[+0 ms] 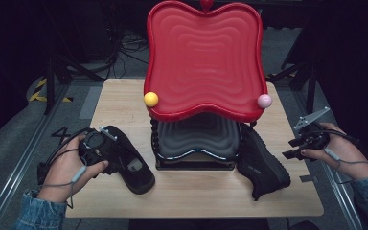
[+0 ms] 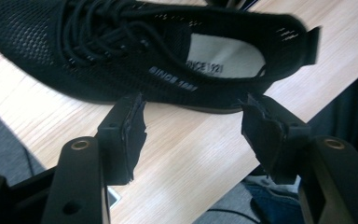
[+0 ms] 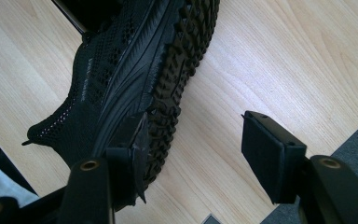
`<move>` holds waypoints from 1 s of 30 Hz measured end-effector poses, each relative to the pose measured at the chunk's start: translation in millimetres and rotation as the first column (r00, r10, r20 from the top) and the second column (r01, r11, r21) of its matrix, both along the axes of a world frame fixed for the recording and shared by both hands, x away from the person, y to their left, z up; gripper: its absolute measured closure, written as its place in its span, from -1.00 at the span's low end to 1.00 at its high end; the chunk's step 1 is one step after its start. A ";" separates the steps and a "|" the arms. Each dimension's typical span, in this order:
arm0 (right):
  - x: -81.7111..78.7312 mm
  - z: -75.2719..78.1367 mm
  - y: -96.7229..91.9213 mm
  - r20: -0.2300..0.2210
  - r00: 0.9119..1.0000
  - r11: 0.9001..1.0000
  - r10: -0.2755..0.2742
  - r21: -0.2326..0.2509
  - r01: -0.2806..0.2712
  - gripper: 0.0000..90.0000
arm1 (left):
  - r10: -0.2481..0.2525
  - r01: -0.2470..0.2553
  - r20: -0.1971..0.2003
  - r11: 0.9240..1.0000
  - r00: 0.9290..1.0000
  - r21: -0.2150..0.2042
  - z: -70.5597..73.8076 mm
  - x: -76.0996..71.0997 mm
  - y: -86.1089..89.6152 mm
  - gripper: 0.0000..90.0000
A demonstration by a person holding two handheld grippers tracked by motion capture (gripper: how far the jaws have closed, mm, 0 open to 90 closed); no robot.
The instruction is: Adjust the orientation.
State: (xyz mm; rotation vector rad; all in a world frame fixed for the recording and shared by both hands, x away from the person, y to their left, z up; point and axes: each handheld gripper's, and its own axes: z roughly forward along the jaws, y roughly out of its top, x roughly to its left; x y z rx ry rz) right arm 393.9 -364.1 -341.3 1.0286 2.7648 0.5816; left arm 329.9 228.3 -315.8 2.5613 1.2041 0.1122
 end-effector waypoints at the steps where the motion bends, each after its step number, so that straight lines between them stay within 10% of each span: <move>1: -0.1 -0.1 -0.2 0.000 1.000 1.000 -0.002 0.000 0.002 -0.08 | -0.007 0.007 0.004 1.000 1.000 -0.008 1.0 -0.4 -0.7 -0.10; 22: -8.1 -13.5 -13.0 -0.015 0.999 0.998 -0.046 0.032 0.047 -0.08 | -0.074 0.075 0.012 0.986 0.997 -0.147 8.5 -21.6 -49.5 -0.12; 30: -9.2 -28.0 -14.6 -0.041 0.998 0.997 -0.047 0.060 0.049 -0.07 | -0.042 0.035 -0.078 0.995 0.996 -0.089 -8.9 -15.7 -57.5 -0.28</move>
